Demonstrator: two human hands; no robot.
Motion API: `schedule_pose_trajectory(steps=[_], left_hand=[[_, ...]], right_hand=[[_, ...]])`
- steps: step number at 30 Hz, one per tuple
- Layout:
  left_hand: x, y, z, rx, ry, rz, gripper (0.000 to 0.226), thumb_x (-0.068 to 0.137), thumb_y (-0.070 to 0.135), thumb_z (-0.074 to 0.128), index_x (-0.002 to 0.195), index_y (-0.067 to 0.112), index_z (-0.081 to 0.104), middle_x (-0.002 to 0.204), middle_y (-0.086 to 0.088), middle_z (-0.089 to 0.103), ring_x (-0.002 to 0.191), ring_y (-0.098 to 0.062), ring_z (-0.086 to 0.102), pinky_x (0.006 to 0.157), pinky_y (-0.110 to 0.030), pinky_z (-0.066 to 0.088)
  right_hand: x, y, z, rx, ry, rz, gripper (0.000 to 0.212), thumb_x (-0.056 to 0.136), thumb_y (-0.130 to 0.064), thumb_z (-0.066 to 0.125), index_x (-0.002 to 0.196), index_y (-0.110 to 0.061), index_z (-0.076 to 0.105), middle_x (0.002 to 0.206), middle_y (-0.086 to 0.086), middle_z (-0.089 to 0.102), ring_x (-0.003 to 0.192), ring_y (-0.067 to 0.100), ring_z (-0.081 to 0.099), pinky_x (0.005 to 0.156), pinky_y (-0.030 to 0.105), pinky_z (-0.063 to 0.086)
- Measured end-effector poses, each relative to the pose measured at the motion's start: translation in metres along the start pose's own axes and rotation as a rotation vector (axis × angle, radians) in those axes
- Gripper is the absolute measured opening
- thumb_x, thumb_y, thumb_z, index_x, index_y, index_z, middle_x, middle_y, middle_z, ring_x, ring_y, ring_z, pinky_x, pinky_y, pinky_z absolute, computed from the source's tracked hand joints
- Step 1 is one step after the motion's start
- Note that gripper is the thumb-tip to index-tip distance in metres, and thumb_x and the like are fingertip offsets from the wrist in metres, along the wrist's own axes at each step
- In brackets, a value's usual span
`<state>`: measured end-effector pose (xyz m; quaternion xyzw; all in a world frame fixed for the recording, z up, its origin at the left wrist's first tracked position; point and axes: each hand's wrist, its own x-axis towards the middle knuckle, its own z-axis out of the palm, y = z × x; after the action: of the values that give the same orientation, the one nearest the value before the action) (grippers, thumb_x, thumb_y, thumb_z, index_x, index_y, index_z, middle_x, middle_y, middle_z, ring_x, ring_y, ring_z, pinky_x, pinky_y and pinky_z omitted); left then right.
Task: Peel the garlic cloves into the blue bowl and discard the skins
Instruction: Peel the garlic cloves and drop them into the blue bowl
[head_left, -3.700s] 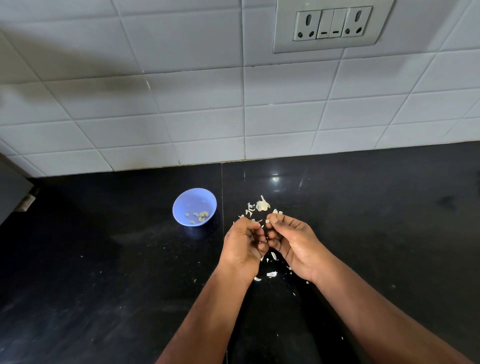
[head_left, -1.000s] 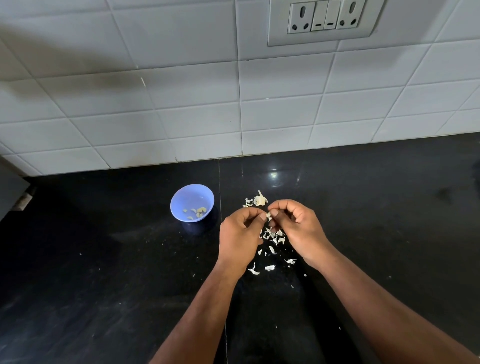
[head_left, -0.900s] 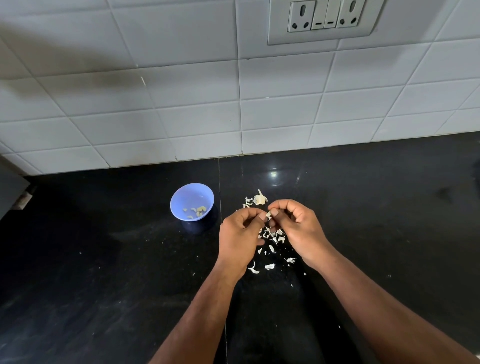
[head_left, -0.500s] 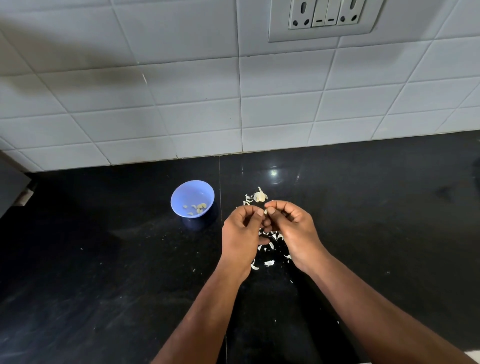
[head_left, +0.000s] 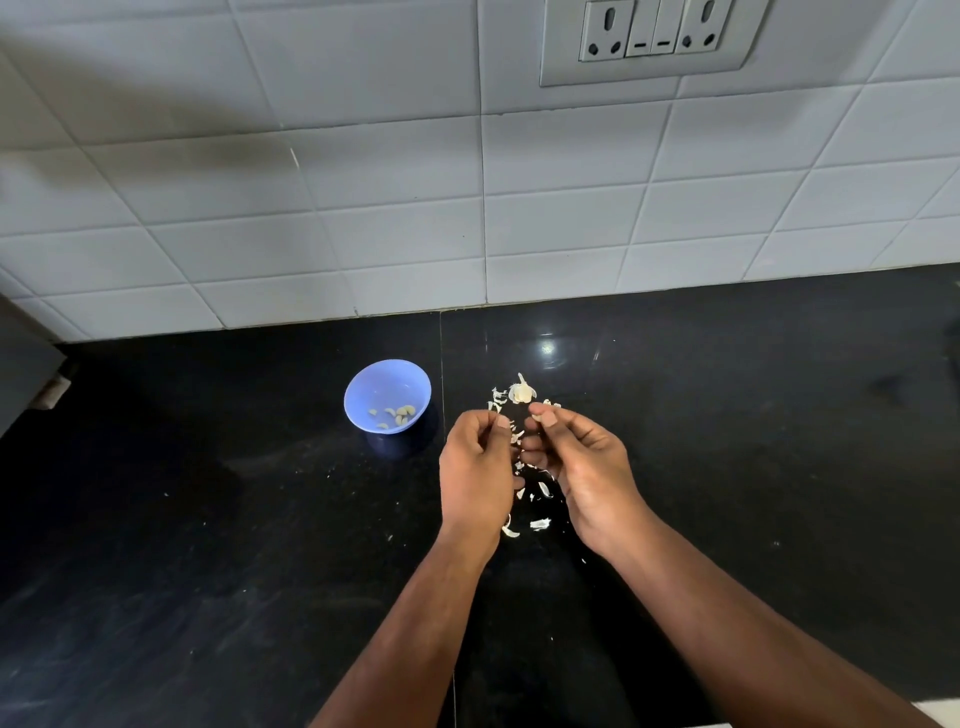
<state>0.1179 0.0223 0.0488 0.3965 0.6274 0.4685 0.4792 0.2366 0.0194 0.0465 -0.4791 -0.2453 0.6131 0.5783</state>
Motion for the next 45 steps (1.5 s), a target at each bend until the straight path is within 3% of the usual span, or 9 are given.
schedule_pose_trajectory(steps=[8, 10, 12, 16, 21, 31, 36, 42, 45], left_hand=[[0.007, 0.002, -0.018, 0.320, -0.078, -0.036, 0.036, 0.103, 0.040, 0.058, 0.081, 0.014, 0.068, 0.074, -0.005, 0.071, 0.063, -0.014, 0.060, 0.071, -0.055, 0.060], [0.005, 0.005, -0.019, 0.238, -0.132, -0.032, 0.012, 0.104, 0.031, 0.063, 0.103, 0.034, 0.075, 0.091, 0.002, 0.075, 0.068, -0.012, 0.063, 0.074, -0.052, 0.062], [0.004, 0.006, -0.019, 0.161, -0.173, -0.040, 0.042, 0.104, 0.018, 0.065, 0.133, 0.048, 0.061, 0.111, 0.012, 0.074, 0.080, -0.011, 0.072, 0.079, -0.047, 0.065], [0.005, 0.010, -0.015, 0.151, -0.122, 0.013, 0.012, 0.095, 0.032, 0.079, 0.086, 0.025, 0.081, 0.088, -0.003, 0.077, 0.089, -0.025, 0.074, 0.078, -0.050, 0.065], [0.004, 0.022, -0.014, -0.166, -0.302, -0.032, 0.017, 0.102, 0.024, 0.070, 0.113, 0.015, 0.080, 0.105, -0.006, 0.080, 0.100, -0.023, 0.078, 0.082, -0.045, 0.066], [0.004, 0.026, -0.018, -0.149, -0.386, -0.058, 0.015, 0.096, 0.019, 0.078, 0.105, 0.008, 0.080, 0.096, -0.016, 0.079, 0.085, -0.026, 0.077, 0.077, -0.040, 0.066], [0.003, 0.025, -0.012, -0.195, -0.317, -0.085, 0.017, 0.096, 0.013, 0.078, 0.107, 0.002, 0.072, 0.095, -0.019, 0.078, 0.078, -0.027, 0.077, 0.067, -0.034, 0.064], [0.012, 0.017, -0.008, -0.109, -0.151, -0.018, 0.009, 0.094, 0.014, 0.080, 0.099, 0.013, 0.072, 0.095, -0.006, 0.076, 0.084, -0.015, 0.075, 0.072, -0.034, 0.065], [0.017, 0.010, -0.010, 0.017, -0.128, 0.032, 0.011, 0.093, 0.013, 0.081, 0.095, 0.020, 0.072, 0.093, 0.002, 0.076, 0.089, -0.013, 0.074, 0.073, -0.034, 0.066]], right_hand=[[0.004, -0.012, -0.008, 0.059, -0.033, 0.010, 0.022, 0.091, -0.015, 0.073, 0.109, -0.003, 0.073, 0.097, 0.010, 0.076, 0.076, 0.015, 0.069, 0.067, 0.025, 0.060], [0.005, -0.016, -0.008, 0.058, -0.047, 0.023, 0.022, 0.087, -0.018, 0.074, 0.104, -0.004, 0.072, 0.098, 0.013, 0.077, 0.074, 0.016, 0.069, 0.066, 0.025, 0.060], [0.005, -0.019, -0.009, 0.062, -0.071, 0.045, 0.020, 0.088, -0.019, 0.072, 0.103, -0.005, 0.071, 0.097, 0.013, 0.077, 0.071, 0.015, 0.069, 0.065, 0.025, 0.060], [0.005, -0.025, -0.008, 0.051, -0.163, 0.107, 0.018, 0.092, -0.022, 0.068, 0.100, -0.006, 0.071, 0.090, 0.007, 0.075, 0.067, 0.010, 0.066, 0.060, 0.021, 0.058], [0.006, -0.026, -0.009, 0.020, -0.262, 0.176, 0.018, 0.096, -0.022, 0.065, 0.102, -0.007, 0.073, 0.083, 0.002, 0.071, 0.065, 0.008, 0.065, 0.058, 0.020, 0.057], [0.010, -0.024, -0.014, -0.094, -0.313, 0.138, 0.022, 0.097, -0.025, 0.064, 0.091, -0.004, 0.068, 0.071, 0.004, 0.063, 0.061, 0.012, 0.063, 0.058, 0.023, 0.058], [0.016, -0.024, -0.015, -0.182, -0.325, 0.103, 0.028, 0.101, -0.026, 0.062, 0.076, -0.016, 0.071, 0.070, 0.003, 0.056, 0.061, 0.014, 0.054, 0.056, 0.026, 0.051], [0.018, -0.025, -0.022, -0.470, -0.169, 0.063, 0.015, 0.105, -0.015, 0.062, 0.107, -0.005, 0.074, 0.083, 0.011, 0.072, 0.070, 0.019, 0.071, 0.054, 0.028, 0.052], [0.020, -0.025, -0.027, -0.703, -0.041, -0.005, 0.012, 0.100, -0.020, 0.070, 0.097, -0.010, 0.074, 0.076, 0.011, 0.075, 0.063, 0.022, 0.071, 0.050, 0.032, 0.051]])
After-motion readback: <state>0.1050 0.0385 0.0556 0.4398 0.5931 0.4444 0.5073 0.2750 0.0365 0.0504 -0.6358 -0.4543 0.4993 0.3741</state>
